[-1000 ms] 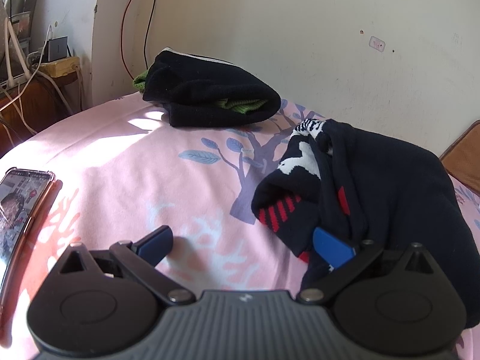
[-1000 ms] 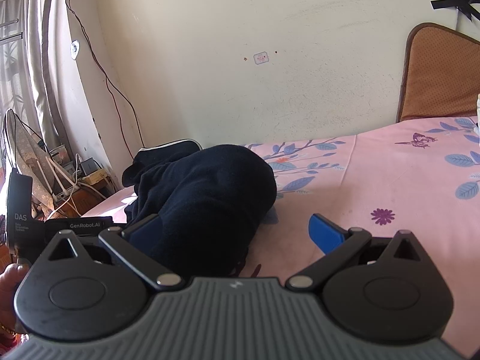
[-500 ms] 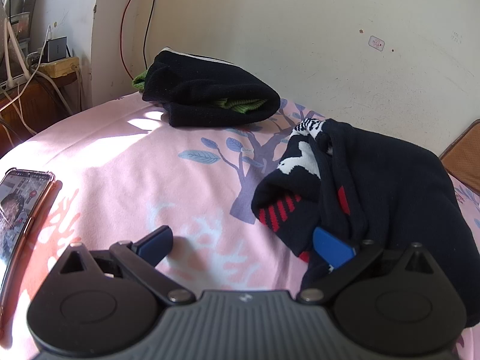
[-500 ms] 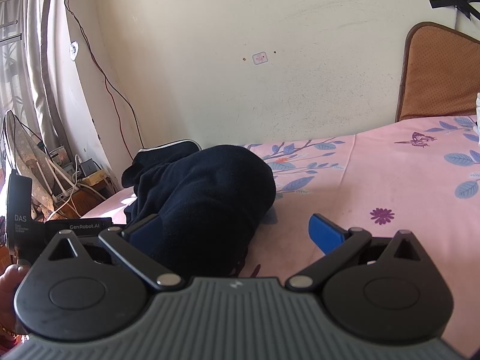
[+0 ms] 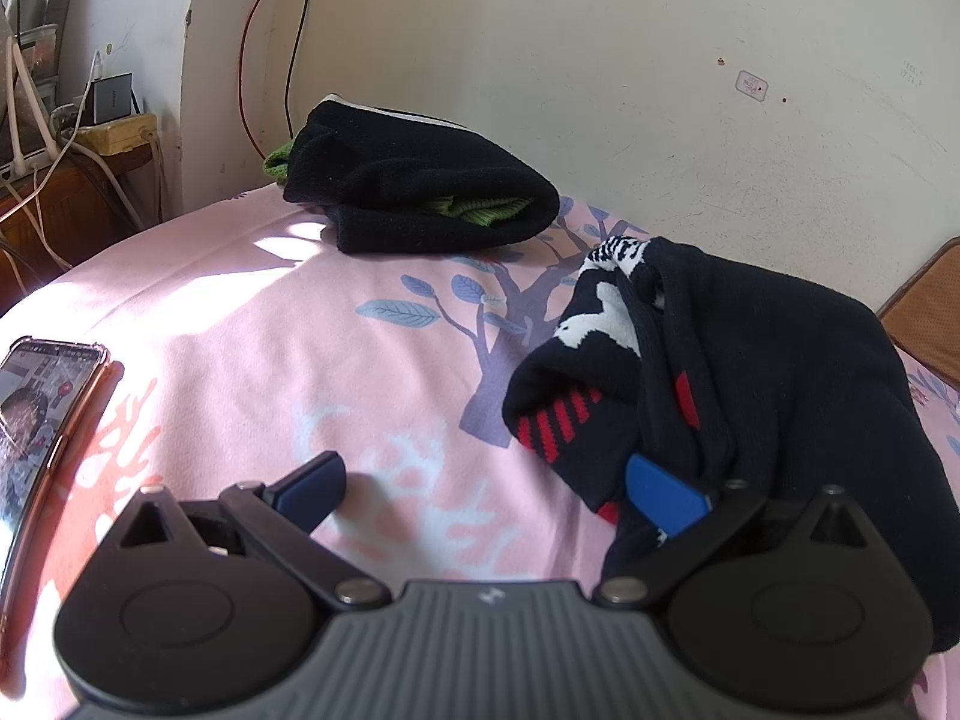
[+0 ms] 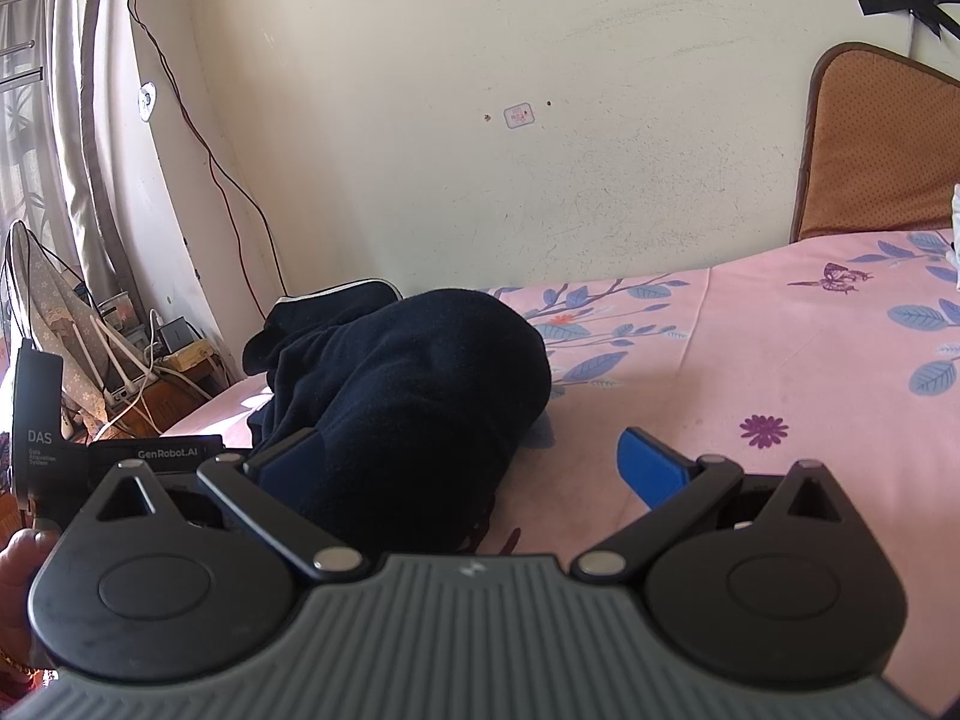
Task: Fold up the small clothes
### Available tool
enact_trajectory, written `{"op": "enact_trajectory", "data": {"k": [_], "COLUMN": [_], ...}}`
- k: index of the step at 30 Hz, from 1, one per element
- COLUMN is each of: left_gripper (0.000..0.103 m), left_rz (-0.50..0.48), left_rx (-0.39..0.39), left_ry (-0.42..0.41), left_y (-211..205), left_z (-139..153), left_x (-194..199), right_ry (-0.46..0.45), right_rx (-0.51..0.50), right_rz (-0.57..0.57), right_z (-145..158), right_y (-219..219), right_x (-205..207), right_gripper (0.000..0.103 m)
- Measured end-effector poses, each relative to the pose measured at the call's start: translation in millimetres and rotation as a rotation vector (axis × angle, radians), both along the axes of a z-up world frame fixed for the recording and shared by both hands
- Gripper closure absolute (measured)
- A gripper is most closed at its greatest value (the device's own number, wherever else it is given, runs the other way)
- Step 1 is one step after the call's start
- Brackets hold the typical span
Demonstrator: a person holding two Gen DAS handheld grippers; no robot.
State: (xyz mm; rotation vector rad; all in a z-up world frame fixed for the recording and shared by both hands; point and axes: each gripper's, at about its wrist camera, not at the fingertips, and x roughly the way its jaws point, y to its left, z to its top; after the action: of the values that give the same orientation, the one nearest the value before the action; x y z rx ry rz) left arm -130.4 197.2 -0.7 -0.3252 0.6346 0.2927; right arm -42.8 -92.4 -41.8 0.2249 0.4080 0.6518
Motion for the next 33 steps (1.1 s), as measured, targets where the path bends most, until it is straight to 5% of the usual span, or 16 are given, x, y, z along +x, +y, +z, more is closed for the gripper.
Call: {"op": "enact_trajectory", "data": {"k": [9, 21, 33], "left_gripper": [0.0, 0.0, 0.0], "left_rz": [-0.011, -0.053, -0.049], "left_rx": [-0.043, 0.04, 0.007], "left_ry": [-0.032, -0.092, -0.076], "left_y": [8, -5, -1], "left_z": [1, 10, 8], "left_x": [-6, -13, -11], "right_ry": [0.001, 0.001, 0.003], "right_rx": [0.001, 0.003, 0.007], "right_rz": [-0.002, -0.004, -0.01], "right_z": [0, 0, 0], "right_y": [0, 0, 0], "right_x": [0, 0, -2], "right_gripper": [0.0, 0.0, 0.0]}}
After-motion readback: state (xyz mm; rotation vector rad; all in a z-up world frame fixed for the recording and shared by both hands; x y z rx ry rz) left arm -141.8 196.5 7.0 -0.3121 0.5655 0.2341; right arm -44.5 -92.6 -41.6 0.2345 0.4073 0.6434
